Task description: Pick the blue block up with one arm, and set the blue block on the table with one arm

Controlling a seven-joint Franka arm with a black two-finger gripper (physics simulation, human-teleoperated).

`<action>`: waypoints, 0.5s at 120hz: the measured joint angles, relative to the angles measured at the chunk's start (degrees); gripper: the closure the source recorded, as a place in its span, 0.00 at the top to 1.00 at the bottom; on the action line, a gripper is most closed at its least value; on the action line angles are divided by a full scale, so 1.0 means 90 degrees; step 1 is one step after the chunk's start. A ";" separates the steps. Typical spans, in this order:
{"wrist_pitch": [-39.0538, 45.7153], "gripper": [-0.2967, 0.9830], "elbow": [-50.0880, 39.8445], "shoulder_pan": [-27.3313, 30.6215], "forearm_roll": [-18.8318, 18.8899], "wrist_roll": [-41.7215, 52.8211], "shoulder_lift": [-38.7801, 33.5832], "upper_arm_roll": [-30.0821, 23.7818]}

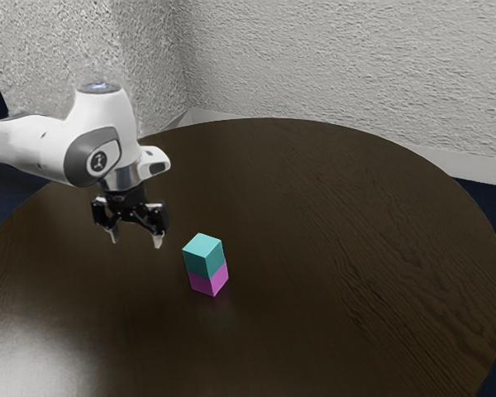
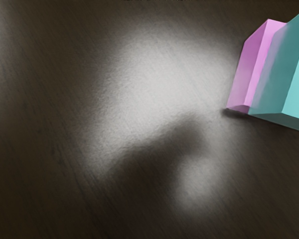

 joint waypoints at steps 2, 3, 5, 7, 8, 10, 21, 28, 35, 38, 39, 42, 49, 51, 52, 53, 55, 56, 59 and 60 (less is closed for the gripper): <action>0.0031 0.77 -0.0012 0.0001 0.0002 -0.0029 0.0008 -0.0003; 0.0046 0.77 -0.0019 0.0001 0.0003 -0.0043 0.0013 -0.0004; 0.0076 0.77 -0.0032 0.0000 0.0005 -0.0069 0.0022 -0.0005; 0.0103 0.77 -0.0042 -0.0001 0.0008 -0.0095 0.0028 -0.0006; 0.0117 0.77 -0.0046 -0.0001 0.0009 -0.0108 0.0032 -0.0007; 0.0144 0.77 -0.0055 -0.0002 0.0011 -0.0132 0.0038 -0.0008; 0.0271 0.77 -0.0075 0.0026 0.0019 -0.0246 0.0058 -0.0068; 0.0343 0.77 -0.0077 0.0017 0.0022 -0.0304 0.0062 -0.0193; 0.0400 0.77 -0.0078 -0.0024 0.0024 -0.0356 0.0068 -0.0253; 0.0421 0.77 -0.0079 -0.0028 0.0025 -0.0377 0.0082 -0.0264; 0.0427 0.77 -0.0079 -0.0028 0.0025 -0.0384 0.0088 -0.0267; 0.0450 0.77 -0.0085 -0.0026 0.0025 -0.0404 0.0113 -0.0273; 0.0507 0.77 -0.0119 -0.0014 0.0026 -0.0447 0.0175 -0.0280; 0.0525 0.77 -0.0132 -0.0012 0.0026 -0.0458 0.0200 -0.0281; 0.0534 0.77 -0.0137 -0.0010 0.0026 -0.0464 0.0211 -0.0281; 0.0543 0.77 -0.0141 -0.0008 0.0026 -0.0469 0.0221 -0.0281; 0.0560 0.77 -0.0148 -0.0004 0.0026 -0.0480 0.0239 -0.0282; 0.0569 0.77 -0.0151 -0.0002 0.0026 -0.0485 0.0247 -0.0282; 0.0594 0.77 -0.0160 0.0002 0.0026 -0.0501 0.0266 -0.0282; 0.0602 0.77 -0.0163 0.0002 0.0026 -0.0506 0.0271 -0.0283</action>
